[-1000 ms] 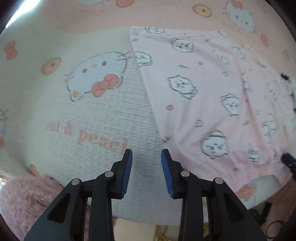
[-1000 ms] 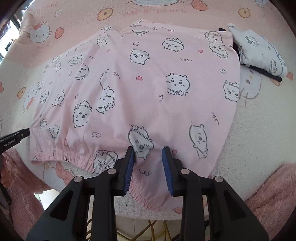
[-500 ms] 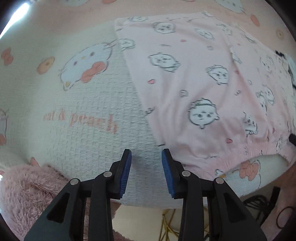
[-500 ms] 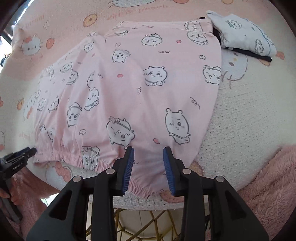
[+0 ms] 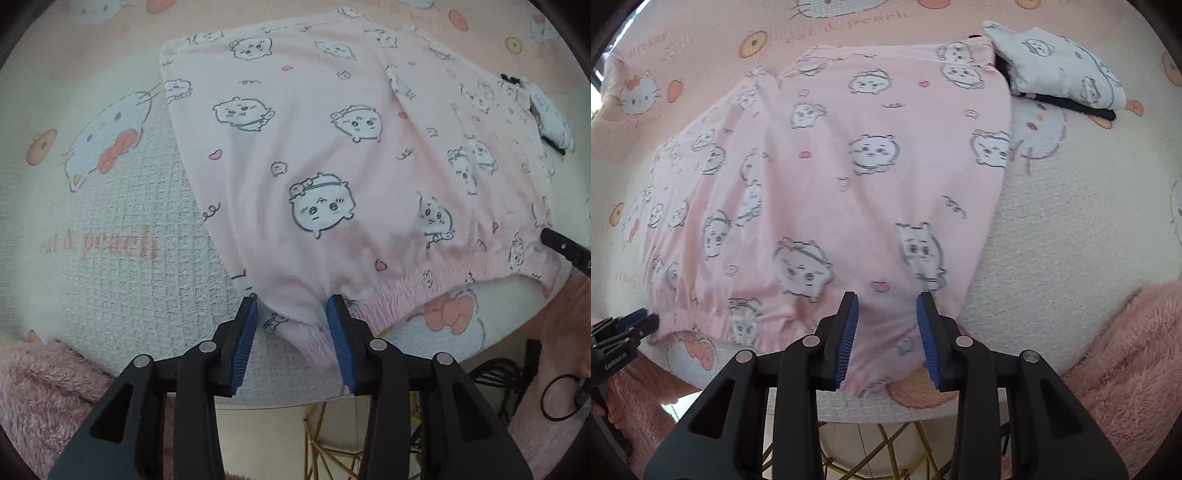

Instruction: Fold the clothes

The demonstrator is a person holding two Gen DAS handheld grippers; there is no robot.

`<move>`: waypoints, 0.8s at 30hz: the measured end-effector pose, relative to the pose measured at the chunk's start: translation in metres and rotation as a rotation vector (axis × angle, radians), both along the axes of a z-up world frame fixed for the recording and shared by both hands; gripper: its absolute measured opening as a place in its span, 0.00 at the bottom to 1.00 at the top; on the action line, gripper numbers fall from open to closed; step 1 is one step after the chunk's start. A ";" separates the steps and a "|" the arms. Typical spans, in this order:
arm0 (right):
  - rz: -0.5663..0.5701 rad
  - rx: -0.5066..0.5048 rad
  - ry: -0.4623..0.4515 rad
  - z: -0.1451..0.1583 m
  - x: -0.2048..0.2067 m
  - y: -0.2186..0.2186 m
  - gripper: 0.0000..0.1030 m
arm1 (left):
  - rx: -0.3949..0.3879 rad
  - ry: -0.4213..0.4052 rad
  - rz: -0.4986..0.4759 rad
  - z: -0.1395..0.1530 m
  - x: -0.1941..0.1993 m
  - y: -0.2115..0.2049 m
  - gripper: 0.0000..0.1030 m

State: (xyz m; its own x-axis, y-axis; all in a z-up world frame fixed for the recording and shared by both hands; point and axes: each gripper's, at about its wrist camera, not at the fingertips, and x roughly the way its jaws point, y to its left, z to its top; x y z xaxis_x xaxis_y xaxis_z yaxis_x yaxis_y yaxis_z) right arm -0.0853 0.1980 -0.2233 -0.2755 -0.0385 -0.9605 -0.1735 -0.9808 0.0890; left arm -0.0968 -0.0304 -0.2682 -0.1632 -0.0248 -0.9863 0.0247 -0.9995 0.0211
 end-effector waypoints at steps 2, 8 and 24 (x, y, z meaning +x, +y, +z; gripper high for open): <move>-0.031 -0.033 -0.013 -0.001 0.003 0.011 0.32 | 0.009 -0.009 0.042 0.004 0.010 -0.011 0.58; -0.035 -0.042 -0.019 0.001 0.003 0.011 0.32 | 0.199 0.104 0.226 0.031 0.001 -0.055 0.58; 0.203 -0.082 0.000 0.031 -0.116 -0.054 0.33 | 0.430 0.160 0.353 0.011 -0.067 -0.142 0.38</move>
State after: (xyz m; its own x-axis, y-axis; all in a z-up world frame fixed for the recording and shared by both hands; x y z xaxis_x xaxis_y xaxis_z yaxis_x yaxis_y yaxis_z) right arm -0.2012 0.1441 -0.1922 -0.2545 -0.1708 -0.9519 0.0265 -0.9851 0.1697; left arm -0.1639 -0.1723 -0.2571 -0.3658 0.2922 -0.8836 0.3279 -0.8481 -0.4162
